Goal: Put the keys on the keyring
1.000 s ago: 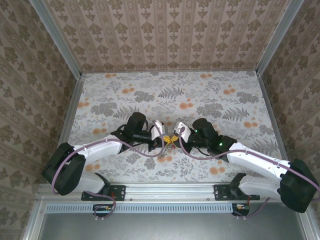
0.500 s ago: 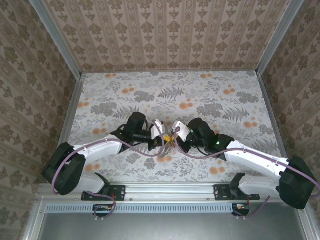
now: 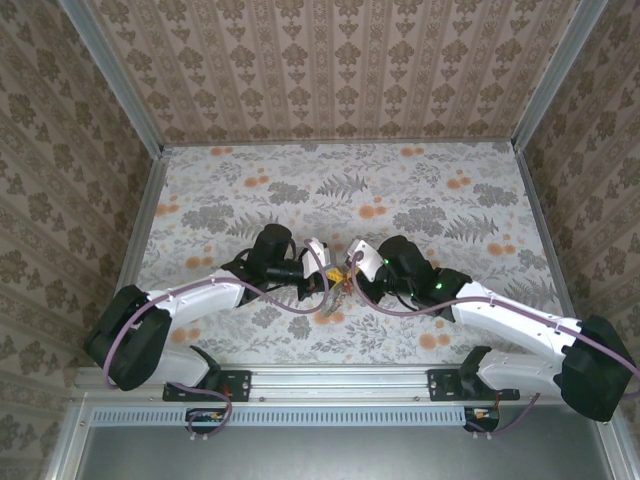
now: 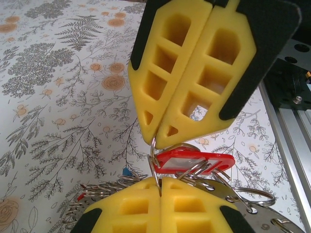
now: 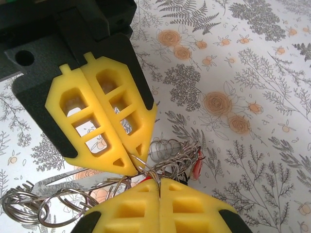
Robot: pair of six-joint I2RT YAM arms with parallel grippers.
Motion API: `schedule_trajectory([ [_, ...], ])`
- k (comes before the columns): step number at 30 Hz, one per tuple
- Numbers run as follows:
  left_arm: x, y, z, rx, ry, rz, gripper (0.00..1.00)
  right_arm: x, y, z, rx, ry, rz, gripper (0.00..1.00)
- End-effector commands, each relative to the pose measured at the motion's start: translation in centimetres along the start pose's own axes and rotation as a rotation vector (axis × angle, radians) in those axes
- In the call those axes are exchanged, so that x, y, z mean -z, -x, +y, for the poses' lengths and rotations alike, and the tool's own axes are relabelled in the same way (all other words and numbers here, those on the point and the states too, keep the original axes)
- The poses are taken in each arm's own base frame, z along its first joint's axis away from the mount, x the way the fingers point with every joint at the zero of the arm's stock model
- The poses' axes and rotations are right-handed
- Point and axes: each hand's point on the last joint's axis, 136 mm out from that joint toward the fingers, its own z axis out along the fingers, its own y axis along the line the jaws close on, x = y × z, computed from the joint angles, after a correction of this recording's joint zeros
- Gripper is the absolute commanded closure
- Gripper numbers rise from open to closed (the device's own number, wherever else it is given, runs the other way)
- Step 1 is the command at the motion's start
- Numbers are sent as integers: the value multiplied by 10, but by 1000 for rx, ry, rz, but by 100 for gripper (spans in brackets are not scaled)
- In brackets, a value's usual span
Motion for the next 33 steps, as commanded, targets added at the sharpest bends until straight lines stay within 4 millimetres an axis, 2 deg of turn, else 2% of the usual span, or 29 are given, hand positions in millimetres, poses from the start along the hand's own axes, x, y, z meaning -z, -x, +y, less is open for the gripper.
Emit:
schedule_trajectory([
  [1, 4, 17, -19, -36, -85, -67, 100, -1, -16, -18, -49, -66, 68, 93],
  [11, 3, 17, -18, -35, -86, -66, 100, 2, -24, -27, -34, -84, 107, 79],
  [17, 3, 18, -18, -33, -87, -67, 100, 8, -23, -31, -28, -103, 96, 78],
  [20, 4, 19, -17, -30, -87, -73, 100, 14, -19, -31, -35, -107, 57, 73],
  [24, 4, 19, -17, -28, -91, -76, 100, 25, 1, -10, -29, 27, -91, 66],
  [27, 5, 19, -17, -25, -93, -81, 100, 27, 7, 6, 2, 115, -172, 59],
  [33, 6, 22, -17, -25, -98, -91, 100, 14, 1, 11, -25, 159, -147, 65],
])
